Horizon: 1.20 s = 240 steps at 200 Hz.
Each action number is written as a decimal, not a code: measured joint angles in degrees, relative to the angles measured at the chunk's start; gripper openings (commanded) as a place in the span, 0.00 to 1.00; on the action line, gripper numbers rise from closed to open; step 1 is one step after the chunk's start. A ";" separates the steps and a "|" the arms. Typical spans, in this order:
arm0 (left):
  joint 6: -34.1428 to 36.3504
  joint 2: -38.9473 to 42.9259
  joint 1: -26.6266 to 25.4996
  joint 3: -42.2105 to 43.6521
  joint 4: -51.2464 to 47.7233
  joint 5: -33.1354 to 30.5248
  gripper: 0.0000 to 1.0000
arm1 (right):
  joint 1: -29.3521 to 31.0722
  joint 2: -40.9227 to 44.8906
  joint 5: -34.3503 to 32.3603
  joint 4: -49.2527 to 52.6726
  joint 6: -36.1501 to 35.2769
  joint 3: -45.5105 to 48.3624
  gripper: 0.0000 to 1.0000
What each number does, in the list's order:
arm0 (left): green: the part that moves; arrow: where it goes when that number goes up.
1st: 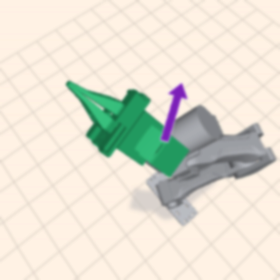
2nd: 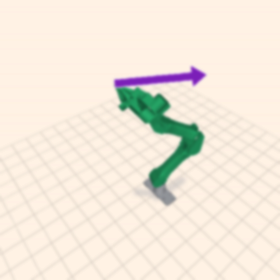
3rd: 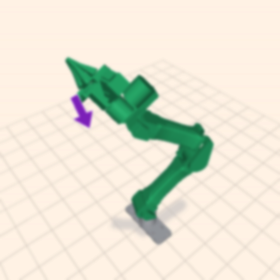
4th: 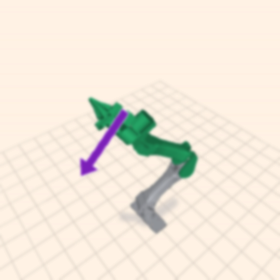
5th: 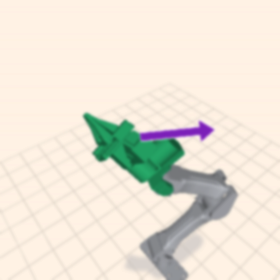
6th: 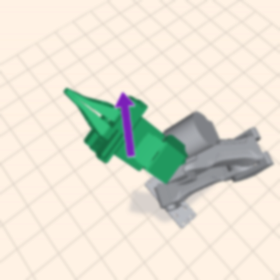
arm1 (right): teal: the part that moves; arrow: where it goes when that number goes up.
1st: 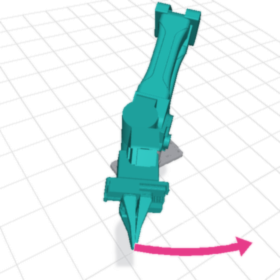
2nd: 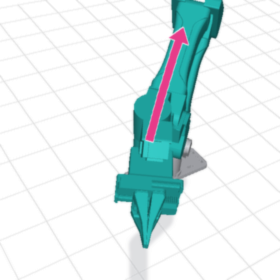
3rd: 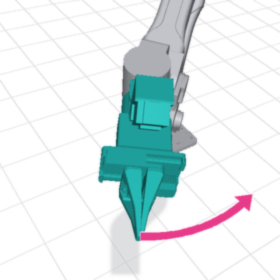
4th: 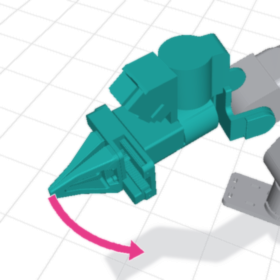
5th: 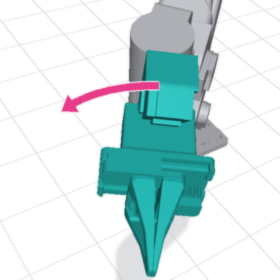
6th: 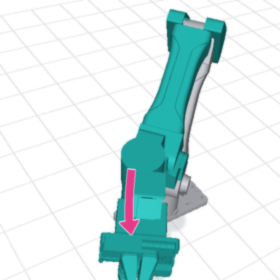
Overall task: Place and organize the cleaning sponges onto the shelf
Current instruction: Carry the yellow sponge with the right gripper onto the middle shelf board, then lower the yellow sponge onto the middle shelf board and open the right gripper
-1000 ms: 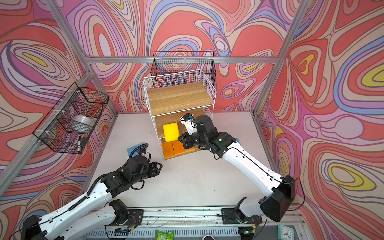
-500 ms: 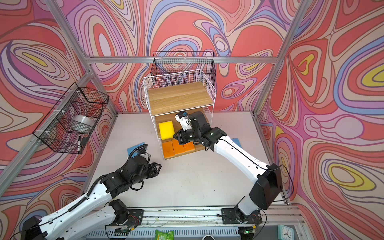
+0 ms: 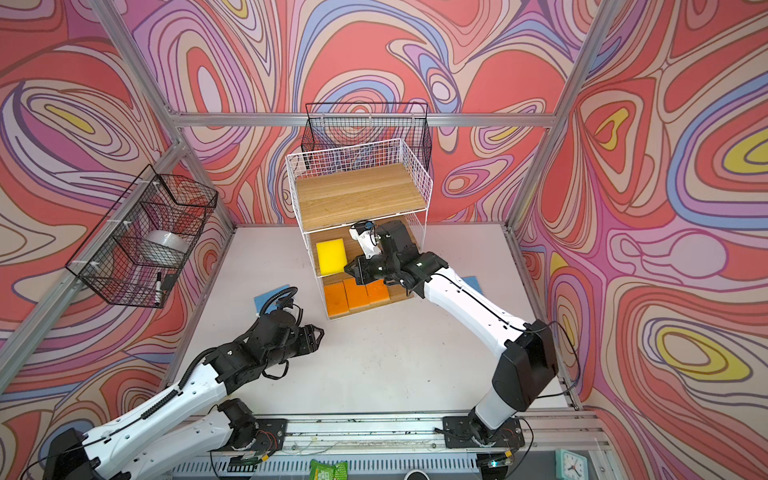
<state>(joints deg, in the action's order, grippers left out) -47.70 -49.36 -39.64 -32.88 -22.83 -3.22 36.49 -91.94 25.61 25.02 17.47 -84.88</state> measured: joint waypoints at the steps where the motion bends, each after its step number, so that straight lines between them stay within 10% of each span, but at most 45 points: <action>1: 0.00 0.00 0.00 0.00 0.00 0.00 0.59 | 0.00 0.00 0.02 -0.02 0.00 0.00 0.00; 66: 0.13 0.26 0.33 0.04 -0.04 -0.02 0.59 | 0.00 -0.07 1.53 -0.68 0.87 0.00 0.00; 191: 0.17 0.96 0.37 0.11 -0.11 -0.02 0.59 | 0.02 -0.20 1.38 -2.05 1.49 0.44 0.60; 240: 0.24 0.55 0.37 0.11 -0.09 0.00 0.59 | 0.04 0.33 1.70 -5.11 1.75 2.23 0.60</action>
<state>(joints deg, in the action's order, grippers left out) -47.46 -48.82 -39.27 -32.77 -22.92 -3.22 36.53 -91.61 27.31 19.90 19.22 -82.65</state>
